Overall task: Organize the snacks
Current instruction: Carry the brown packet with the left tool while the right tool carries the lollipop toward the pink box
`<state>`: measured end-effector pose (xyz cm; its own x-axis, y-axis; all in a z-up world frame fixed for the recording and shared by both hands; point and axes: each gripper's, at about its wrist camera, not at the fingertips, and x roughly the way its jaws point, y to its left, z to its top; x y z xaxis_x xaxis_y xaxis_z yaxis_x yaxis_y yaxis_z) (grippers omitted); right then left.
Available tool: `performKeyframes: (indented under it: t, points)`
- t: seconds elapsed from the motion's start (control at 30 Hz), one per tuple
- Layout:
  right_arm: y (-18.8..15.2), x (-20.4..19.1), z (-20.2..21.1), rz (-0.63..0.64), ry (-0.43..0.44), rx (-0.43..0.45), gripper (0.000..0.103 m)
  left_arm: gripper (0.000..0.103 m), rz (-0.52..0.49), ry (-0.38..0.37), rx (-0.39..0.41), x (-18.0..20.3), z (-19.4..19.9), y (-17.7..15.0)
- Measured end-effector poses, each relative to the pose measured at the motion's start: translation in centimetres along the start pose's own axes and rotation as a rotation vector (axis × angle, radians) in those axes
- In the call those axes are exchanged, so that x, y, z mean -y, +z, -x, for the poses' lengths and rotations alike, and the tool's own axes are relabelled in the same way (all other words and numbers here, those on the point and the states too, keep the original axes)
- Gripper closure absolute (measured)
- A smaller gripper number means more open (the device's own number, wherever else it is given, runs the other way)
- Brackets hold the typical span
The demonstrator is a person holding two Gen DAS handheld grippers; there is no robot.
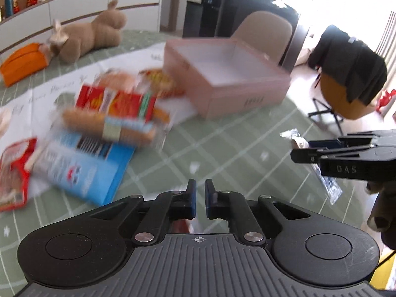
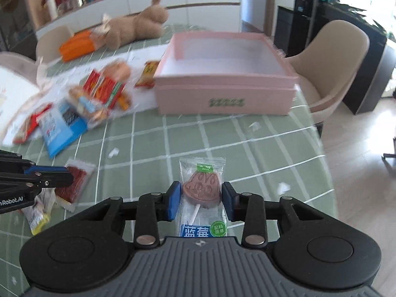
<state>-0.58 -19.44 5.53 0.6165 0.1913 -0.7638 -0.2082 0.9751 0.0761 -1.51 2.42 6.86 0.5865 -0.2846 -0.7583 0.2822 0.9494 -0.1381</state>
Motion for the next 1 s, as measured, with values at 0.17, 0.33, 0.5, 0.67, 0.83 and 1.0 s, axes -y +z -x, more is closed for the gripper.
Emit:
performKeyframes:
  t: [0.17, 0.33, 0.5, 0.67, 0.83, 1.0]
  points:
    - [2.3, 1.1, 1.0, 0.052, -0.026, 0.048, 0.068, 0.087, 0.03, 0.01, -0.044, -0.7, -0.4, 1.4]
    - [1.8, 1.5, -1.3, 0.068, -0.017, -0.002, 0.068, 0.085, -0.022, 0.142, -0.086, -0.5, -0.2, -0.8]
    - [0.1, 0.8, -3.8, 0.086, -0.016, -0.05, 0.066, 0.082, -0.084, 0.152, -0.155, 1.2, -2.0, -2.0]
    - [-0.4, 0.7, -4.3, 0.083, -0.024, -0.039, 0.057, 0.059, -0.162, 0.166, -0.165, 3.1, -3.2, -2.8]
    - [-0.4, 1.2, -4.3, 0.068, -0.028, -0.035, 0.048, 0.046, -0.031, 0.087, -0.125, 1.6, -2.2, -2.5]
    - [-1.0, 1.2, -4.0, 0.059, -0.036, -0.021, 0.048, 0.05, 0.075, 0.205, -0.117, -0.8, -1.7, -2.4]
